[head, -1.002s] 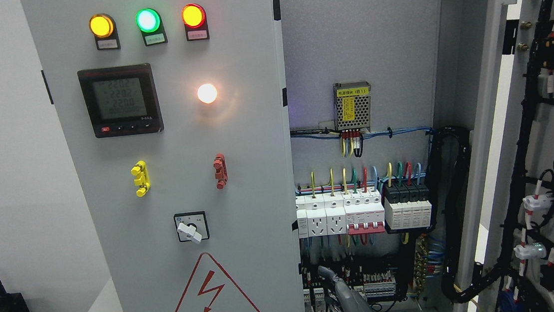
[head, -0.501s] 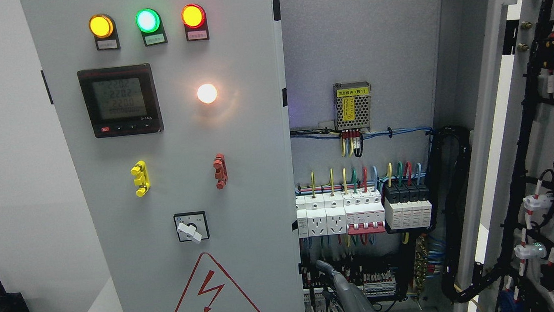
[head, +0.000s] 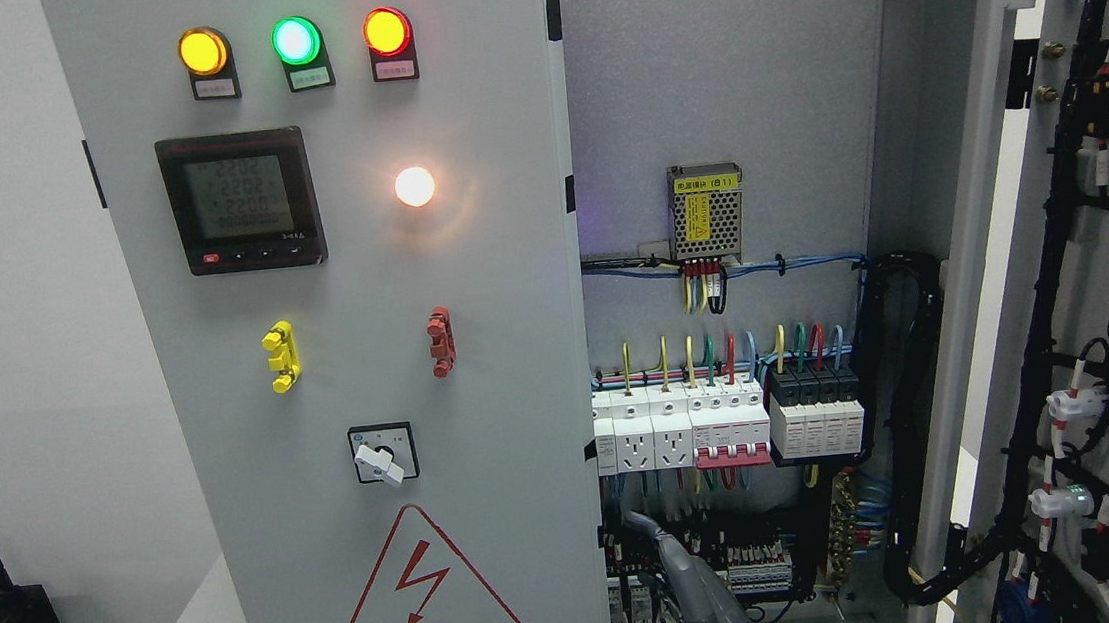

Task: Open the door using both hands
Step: 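Raise the right hand toward the lower cabinet interior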

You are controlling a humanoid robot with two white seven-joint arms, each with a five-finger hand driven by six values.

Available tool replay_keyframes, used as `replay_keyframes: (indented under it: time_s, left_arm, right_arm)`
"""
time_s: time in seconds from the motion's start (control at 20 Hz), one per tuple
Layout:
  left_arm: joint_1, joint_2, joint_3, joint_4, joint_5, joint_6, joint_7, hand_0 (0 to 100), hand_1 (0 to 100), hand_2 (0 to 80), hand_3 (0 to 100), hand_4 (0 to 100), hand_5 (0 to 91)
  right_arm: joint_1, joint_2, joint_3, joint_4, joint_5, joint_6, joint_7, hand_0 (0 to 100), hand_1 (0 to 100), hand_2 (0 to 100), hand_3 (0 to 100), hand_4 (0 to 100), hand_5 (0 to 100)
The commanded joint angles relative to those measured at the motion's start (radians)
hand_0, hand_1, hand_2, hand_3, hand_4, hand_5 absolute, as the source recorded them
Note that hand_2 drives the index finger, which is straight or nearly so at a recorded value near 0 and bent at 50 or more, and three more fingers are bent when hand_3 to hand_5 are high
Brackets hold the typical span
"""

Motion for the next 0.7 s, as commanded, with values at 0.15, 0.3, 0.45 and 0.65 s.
replay_keyframes:
  time_s: [0.15, 0.3, 0.45, 0.65]
  left_arm:
    - [0.0, 0.0, -0.001, -0.011, 0.0, 0.001, 0.0, 0, 0, 0.0, 0, 3, 0.0]
    - [0.0, 0.0, 0.0, -0.011, 0.0, 0.001, 0.0, 0, 0, 0.0, 0, 3, 0.0]
    - [0.0, 0.0, 0.0, -0.011, 0.0, 0.001, 0.0, 0, 0, 0.0, 0, 3, 0.0]
    - [0.0, 0.0, 0.0, -0.011, 0.0, 0.001, 0.0, 0, 0, 0.0, 0, 3, 0.0]
  right_arm:
    - [-0.035, -0.006, 0.038, 0.007, -0.026, 0.0, 0.002, 0, 0, 0, 0, 0, 0]
    - [-0.041, -0.006, 0.04, 0.012, -0.029, 0.003, 0.003, 0, 0, 0, 0, 0, 0]
    - [-0.041, -0.012, 0.046, 0.012, -0.054, 0.028, 0.005, 0, 0, 0, 0, 0, 0]
    - [-0.055, -0.017, 0.045, 0.022, -0.054, 0.028, 0.054, 0, 0, 0, 0, 0, 0]
